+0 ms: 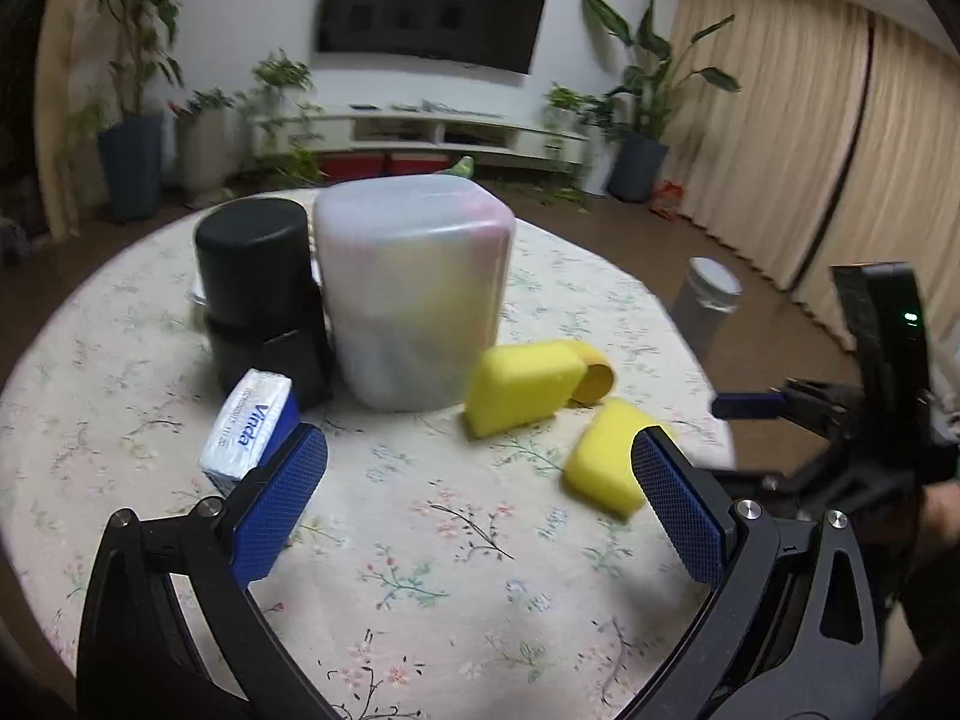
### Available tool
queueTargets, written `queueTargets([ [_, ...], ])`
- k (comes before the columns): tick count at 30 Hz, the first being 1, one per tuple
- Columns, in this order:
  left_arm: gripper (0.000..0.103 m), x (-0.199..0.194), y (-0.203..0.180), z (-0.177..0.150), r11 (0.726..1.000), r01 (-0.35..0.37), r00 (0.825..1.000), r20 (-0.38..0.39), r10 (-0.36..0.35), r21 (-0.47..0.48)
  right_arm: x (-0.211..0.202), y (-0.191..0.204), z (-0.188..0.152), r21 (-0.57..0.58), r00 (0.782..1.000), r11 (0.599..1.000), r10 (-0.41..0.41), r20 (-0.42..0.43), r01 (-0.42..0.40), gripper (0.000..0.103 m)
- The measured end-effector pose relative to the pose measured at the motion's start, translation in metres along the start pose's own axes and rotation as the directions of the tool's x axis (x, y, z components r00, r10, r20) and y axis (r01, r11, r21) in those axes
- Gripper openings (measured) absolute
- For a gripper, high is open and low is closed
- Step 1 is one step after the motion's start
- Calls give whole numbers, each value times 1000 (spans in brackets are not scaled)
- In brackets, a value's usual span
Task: Organize soft objects
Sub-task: 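Return both tools to the table of remaining soft items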
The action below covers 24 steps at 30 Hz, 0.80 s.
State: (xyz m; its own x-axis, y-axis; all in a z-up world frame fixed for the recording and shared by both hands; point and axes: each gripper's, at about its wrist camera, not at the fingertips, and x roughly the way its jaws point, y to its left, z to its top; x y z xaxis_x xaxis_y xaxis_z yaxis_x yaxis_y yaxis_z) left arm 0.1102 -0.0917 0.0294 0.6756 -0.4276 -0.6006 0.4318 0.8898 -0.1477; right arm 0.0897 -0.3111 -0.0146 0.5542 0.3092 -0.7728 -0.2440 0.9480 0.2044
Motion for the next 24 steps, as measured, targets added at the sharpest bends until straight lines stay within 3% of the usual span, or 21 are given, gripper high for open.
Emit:
queueTargets([
  [4,103,8,-7,3,1000,-15,1000,5,15,1,8,3,-4,17,997,997,-77,-7,77,103],
  [13,103,43,-21,14,1000,29,998,-58,-29,1,27,9,-8,10,993,994,-113,-27,113,103],
  [15,103,41,-19,11,1000,10,999,-48,-10,-2,35,12,-8,2,992,993,-118,-38,118,101],
  [19,103,27,0,6,994,-36,999,-21,34,-102,44,15,-9,-6,991,992,-127,-38,127,100],
  [22,103,0,15,4,984,-94,994,42,102,-154,48,14,-9,-6,990,991,-133,-45,133,98],
  [24,103,-20,26,-3,973,-167,981,69,180,-157,49,14,-9,-8,989,991,-137,-46,137,98],
])
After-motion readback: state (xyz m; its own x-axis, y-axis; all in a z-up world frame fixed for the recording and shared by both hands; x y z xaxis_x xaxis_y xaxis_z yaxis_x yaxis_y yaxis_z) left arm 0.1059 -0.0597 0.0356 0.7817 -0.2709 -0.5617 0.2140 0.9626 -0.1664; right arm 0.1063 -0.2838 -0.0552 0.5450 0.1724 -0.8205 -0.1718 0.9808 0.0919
